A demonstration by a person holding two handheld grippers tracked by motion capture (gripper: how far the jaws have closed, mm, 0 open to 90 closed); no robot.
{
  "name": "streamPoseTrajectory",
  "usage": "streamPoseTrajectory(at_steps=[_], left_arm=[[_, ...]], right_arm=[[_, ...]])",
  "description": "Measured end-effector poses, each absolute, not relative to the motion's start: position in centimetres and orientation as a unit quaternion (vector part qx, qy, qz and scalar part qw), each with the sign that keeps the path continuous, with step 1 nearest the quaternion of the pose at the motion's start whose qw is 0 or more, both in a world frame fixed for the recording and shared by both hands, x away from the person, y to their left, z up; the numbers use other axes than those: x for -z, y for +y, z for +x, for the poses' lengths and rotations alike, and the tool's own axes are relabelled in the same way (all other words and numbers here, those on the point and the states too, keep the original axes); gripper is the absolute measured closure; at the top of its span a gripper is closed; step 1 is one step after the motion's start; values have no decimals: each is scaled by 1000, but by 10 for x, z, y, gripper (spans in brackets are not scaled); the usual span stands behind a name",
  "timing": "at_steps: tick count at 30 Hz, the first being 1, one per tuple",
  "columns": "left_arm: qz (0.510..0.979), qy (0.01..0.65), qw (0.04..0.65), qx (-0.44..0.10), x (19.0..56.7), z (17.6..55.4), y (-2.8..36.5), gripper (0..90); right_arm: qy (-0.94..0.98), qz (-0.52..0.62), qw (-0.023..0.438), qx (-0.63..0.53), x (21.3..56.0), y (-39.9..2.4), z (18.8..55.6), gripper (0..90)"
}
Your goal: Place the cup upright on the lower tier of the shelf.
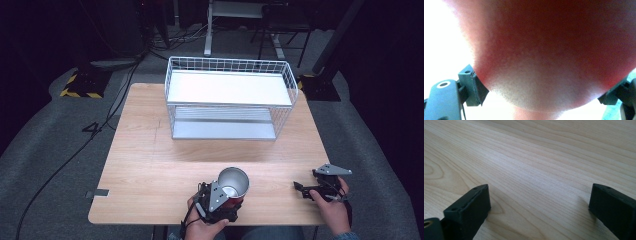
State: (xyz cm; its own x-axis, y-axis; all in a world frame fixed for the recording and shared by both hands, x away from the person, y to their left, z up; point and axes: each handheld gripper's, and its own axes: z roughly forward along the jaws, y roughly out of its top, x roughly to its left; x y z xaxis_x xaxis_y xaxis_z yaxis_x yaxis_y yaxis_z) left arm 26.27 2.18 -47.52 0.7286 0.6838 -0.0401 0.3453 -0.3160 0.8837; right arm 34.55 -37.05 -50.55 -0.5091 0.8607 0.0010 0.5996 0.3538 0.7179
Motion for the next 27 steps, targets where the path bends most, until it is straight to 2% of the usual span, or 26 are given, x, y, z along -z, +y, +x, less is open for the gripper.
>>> streamPoseTrajectory(at_steps=[9, 27], left_arm=[[789, 324, 488, -184, 454, 273, 29, 164], [774, 344, 496, -193, 426, 331, 47, 164]], right_arm=[[797, 464, 197, -332, 506, -370, 346, 5], [797, 465, 196, -332, 506, -370, 347, 1]])
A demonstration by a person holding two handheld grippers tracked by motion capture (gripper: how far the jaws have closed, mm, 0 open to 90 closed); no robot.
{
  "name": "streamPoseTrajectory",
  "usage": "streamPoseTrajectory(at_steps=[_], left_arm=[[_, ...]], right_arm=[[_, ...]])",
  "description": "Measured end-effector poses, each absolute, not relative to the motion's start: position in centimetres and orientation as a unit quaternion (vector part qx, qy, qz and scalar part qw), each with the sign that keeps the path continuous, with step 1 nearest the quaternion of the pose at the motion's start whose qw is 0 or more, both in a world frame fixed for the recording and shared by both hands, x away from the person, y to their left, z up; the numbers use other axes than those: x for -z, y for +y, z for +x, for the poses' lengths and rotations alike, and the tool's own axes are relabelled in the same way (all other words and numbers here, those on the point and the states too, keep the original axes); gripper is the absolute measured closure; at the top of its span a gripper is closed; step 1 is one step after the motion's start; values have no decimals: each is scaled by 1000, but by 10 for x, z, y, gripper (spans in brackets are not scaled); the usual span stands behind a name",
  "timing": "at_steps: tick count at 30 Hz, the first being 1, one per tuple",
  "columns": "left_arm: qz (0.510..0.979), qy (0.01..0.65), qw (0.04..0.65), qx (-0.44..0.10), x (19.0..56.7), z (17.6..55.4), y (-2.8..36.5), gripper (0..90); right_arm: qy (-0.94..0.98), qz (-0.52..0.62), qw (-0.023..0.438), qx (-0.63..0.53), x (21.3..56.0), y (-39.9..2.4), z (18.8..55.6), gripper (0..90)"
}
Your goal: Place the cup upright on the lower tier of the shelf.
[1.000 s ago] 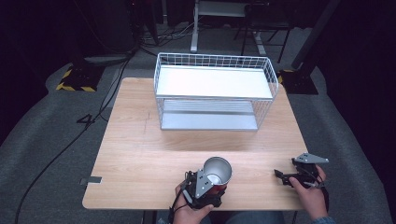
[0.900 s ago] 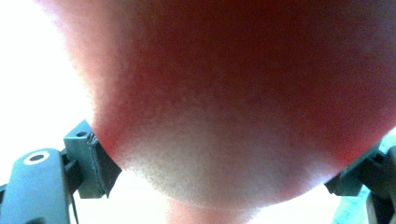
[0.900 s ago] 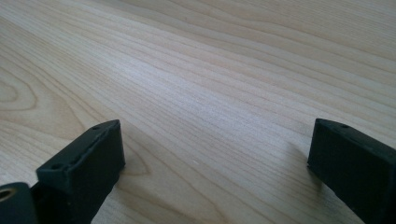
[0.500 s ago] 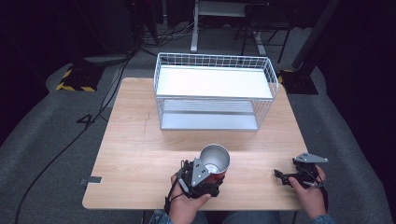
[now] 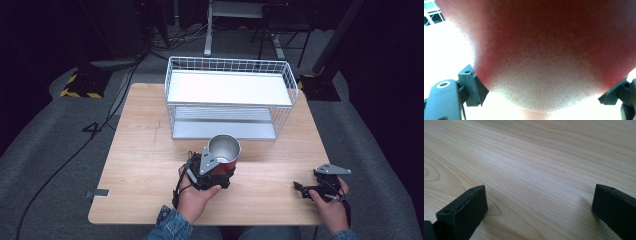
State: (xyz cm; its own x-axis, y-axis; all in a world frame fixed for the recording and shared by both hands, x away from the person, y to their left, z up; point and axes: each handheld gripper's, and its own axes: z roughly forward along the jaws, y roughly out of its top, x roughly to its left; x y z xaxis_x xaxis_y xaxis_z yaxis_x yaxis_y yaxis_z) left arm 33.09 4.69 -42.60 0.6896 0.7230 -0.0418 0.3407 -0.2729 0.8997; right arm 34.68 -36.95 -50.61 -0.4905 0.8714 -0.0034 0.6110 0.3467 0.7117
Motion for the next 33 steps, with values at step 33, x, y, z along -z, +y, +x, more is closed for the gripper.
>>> streamPoseTrajectory(at_steps=[33], left_arm=[[773, 368, 490, -165, 436, 421, 49, 163]], right_arm=[[796, 467, 196, -332, 506, -369, 347, 1]])
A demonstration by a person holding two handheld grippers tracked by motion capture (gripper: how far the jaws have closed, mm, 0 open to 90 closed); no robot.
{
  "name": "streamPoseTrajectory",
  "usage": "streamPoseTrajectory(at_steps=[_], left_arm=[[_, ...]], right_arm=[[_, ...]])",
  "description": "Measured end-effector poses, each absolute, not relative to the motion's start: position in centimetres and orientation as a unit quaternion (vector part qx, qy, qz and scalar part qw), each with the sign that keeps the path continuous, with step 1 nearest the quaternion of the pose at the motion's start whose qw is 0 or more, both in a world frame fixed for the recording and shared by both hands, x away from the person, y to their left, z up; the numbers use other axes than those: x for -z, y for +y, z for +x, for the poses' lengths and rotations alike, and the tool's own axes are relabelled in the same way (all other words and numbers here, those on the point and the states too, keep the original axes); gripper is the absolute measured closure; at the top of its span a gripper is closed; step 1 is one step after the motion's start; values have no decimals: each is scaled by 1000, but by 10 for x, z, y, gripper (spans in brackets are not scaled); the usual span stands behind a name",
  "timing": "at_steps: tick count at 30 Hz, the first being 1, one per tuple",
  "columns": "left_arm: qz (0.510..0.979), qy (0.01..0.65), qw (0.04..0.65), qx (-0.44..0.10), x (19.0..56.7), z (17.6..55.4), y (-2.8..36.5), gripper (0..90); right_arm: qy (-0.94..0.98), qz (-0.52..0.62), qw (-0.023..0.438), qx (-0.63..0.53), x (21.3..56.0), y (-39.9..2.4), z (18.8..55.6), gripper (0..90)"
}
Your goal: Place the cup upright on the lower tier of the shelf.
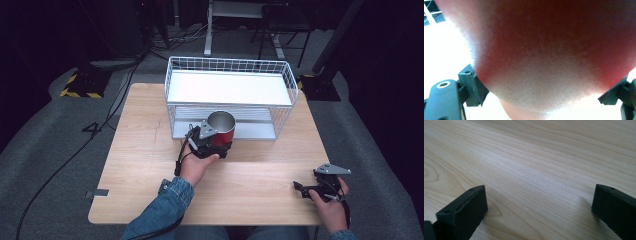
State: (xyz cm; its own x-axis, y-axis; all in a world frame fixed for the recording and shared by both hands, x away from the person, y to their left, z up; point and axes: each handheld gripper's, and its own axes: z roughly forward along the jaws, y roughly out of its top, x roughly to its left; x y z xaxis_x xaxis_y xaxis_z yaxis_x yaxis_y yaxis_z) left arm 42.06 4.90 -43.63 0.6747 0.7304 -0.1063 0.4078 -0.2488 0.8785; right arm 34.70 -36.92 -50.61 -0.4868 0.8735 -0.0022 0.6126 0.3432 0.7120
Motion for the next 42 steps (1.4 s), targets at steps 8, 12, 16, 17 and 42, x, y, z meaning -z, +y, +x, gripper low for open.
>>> streamPoseTrajectory(at_steps=[8, 12, 16, 17, 42], left_arm=[[778, 374, 480, -156, 443, 439, 40, 163], [778, 379, 477, -157, 448, 447, 35, 163], [770, 388, 475, -174, 451, 460, 29, 162], [770, 388, 475, -174, 451, 460, 29, 163], [718, 460, 471, -224, 475, 513, 22, 160]], right_arm=[[795, 467, 197, -333, 506, -369, 347, 1], [795, 467, 197, -332, 506, -369, 347, 1], [795, 467, 197, -332, 506, -369, 347, 1], [795, 467, 197, -332, 506, -369, 347, 1], [795, 467, 197, -332, 506, -369, 347, 1]])
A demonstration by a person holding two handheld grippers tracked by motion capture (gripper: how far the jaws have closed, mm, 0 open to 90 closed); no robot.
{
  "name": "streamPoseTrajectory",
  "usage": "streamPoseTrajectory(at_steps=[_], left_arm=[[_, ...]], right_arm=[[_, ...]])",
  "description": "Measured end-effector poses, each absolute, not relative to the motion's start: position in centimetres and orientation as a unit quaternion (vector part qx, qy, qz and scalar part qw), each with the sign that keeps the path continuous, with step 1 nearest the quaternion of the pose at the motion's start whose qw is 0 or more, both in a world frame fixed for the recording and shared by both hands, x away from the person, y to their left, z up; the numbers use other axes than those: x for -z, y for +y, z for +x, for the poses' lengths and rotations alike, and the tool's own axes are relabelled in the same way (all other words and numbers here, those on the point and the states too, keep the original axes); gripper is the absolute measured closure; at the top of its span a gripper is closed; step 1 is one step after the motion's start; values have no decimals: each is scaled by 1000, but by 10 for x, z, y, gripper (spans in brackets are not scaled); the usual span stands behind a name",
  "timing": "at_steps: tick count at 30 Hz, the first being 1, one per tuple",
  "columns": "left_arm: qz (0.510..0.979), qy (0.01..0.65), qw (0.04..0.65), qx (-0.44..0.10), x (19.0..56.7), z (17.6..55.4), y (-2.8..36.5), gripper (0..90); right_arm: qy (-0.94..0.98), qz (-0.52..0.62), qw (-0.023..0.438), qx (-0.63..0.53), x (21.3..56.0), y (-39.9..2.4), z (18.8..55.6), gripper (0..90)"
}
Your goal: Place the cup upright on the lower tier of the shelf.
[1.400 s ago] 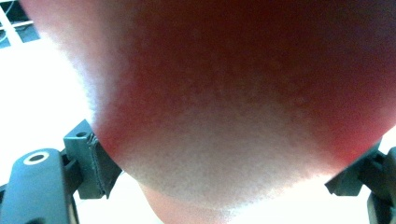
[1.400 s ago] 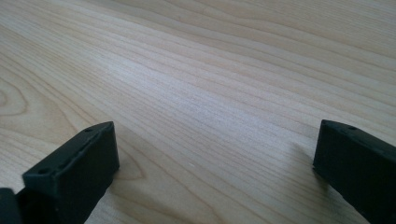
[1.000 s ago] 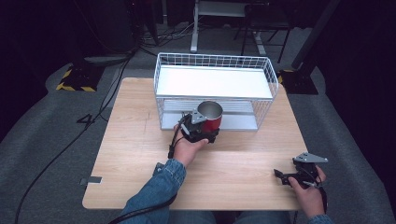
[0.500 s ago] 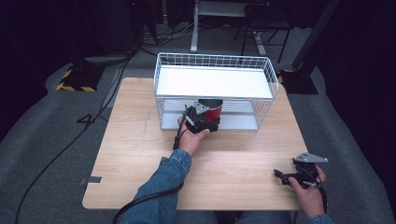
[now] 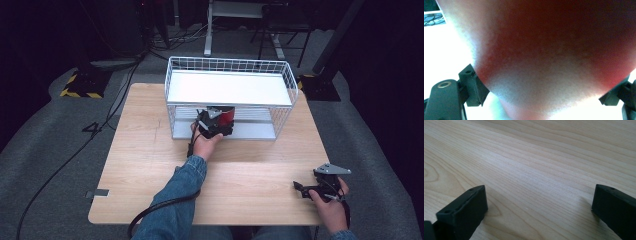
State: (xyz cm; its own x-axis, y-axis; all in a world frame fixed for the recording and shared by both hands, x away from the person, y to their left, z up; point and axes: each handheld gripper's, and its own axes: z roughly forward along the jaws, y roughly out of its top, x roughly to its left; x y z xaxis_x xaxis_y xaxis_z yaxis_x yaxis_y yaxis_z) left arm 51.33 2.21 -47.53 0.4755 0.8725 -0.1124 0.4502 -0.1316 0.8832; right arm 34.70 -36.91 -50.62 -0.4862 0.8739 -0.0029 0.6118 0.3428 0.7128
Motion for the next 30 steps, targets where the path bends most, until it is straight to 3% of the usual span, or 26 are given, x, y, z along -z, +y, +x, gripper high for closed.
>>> streamPoseTrajectory(at_steps=[3, 6, 8, 19, 27, 30], left_arm=[[720, 456, 473, -222, 477, 517, 22, 160], [740, 413, 496, -189, 481, 526, 21, 160], [718, 459, 473, -223, 480, 522, 19, 159], [735, 418, 482, -228, 491, 530, 20, 142], [724, 450, 483, -202, 491, 529, 24, 133], [720, 469, 485, -163, 492, 529, 27, 117]], right_arm=[[796, 467, 196, -332, 506, -369, 347, 1], [796, 467, 196, -332, 506, -369, 347, 2], [795, 467, 197, -333, 506, -369, 347, 1], [796, 467, 197, -332, 506, -369, 347, 2], [796, 467, 196, -332, 506, -369, 347, 1], [795, 467, 197, -332, 506, -369, 347, 1]])
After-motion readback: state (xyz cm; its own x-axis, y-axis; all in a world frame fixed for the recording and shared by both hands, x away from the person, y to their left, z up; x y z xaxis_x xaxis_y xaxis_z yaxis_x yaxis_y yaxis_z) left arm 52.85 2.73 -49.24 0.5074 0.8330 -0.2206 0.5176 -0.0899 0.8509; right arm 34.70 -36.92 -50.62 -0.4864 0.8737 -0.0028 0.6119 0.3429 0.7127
